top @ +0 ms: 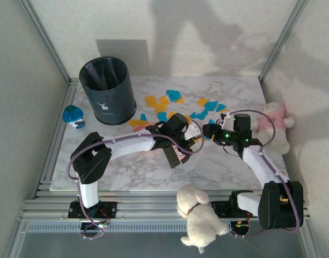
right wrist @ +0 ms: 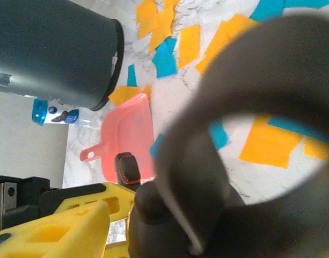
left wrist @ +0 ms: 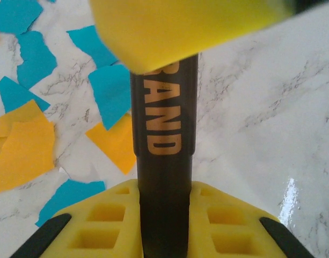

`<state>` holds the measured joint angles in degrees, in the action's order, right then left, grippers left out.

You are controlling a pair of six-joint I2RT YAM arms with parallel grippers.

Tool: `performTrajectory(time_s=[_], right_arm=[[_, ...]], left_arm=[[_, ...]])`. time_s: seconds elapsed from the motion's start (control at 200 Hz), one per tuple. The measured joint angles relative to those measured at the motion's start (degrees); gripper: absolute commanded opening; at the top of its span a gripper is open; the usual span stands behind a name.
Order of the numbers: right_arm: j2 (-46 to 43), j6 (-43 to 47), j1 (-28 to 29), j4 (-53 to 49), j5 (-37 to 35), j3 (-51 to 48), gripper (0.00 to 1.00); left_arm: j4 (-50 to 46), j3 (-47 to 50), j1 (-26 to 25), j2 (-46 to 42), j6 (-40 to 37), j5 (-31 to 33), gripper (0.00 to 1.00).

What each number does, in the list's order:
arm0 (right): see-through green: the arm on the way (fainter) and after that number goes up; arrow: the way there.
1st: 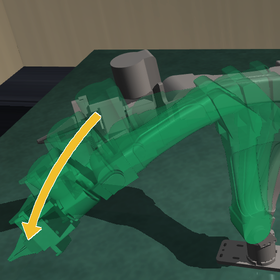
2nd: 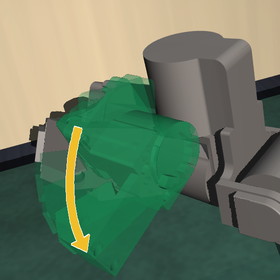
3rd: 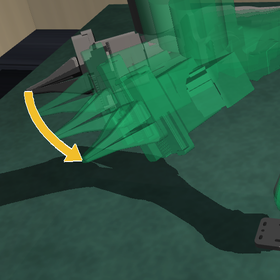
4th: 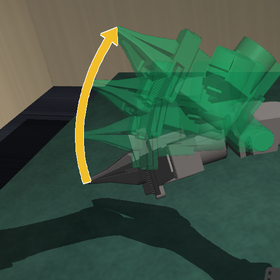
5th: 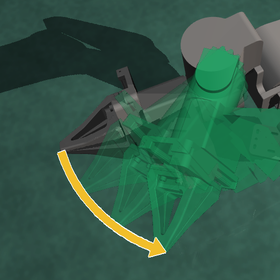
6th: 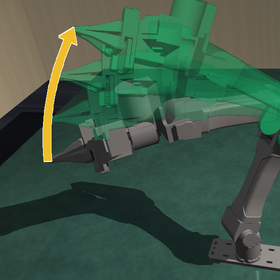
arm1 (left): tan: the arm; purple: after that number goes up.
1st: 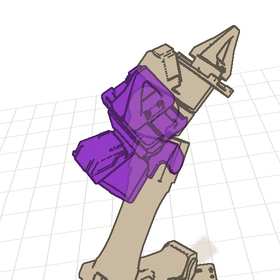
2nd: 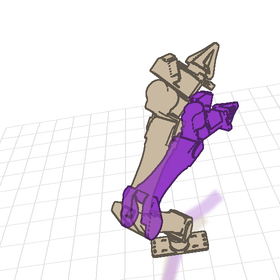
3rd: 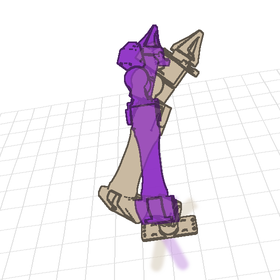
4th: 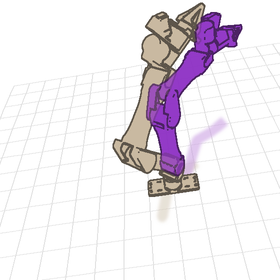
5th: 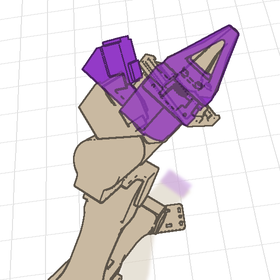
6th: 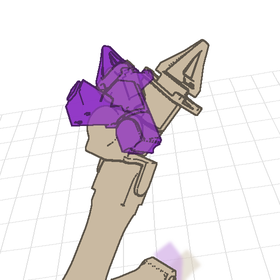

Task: Sweep away the paper scraps from the table

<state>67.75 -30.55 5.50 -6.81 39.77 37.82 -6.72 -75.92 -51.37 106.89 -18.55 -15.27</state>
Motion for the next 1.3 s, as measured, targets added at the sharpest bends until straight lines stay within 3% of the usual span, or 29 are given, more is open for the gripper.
performTrajectory(time_s=[0.285, 0.441, 0.731, 0.781, 1.021, 1.297], right_arm=[[3.13, -1.05, 2.34, 4.55, 1.86, 0.00, 0.56], [4.22, -1.68, 3.39, 6.23, 2.10, 0.00, 0.51], [5.55, -3.10, 3.93, 8.17, 0.83, 0.02, 0.22], [5.38, -3.67, 4.31, 8.48, 0.44, 0.07, 0.19], [2.86, -3.48, 4.83, 5.95, -4.72, 0.11, 0.08], [-1.97, -2.97, 4.83, -1.36, -14.03, 2.51, 0.05]], left_arm=[[1.20, 0.00, 0.11, -0.02, 1.68, -1.46, 0.08], [1.75, 0.00, 0.11, -0.02, 2.38, -1.46, 0.08], [1.70, -0.02, 0.48, -0.02, 3.87, -1.42, 0.10], [1.66, -0.02, 0.48, -0.02, 4.55, -1.40, 0.14], [2.27, 0.02, 0.48, -0.61, 4.68, -1.22, 0.48], [0.46, 1.75, 3.43, -8.83, 3.91, 1.73, 0.58]])
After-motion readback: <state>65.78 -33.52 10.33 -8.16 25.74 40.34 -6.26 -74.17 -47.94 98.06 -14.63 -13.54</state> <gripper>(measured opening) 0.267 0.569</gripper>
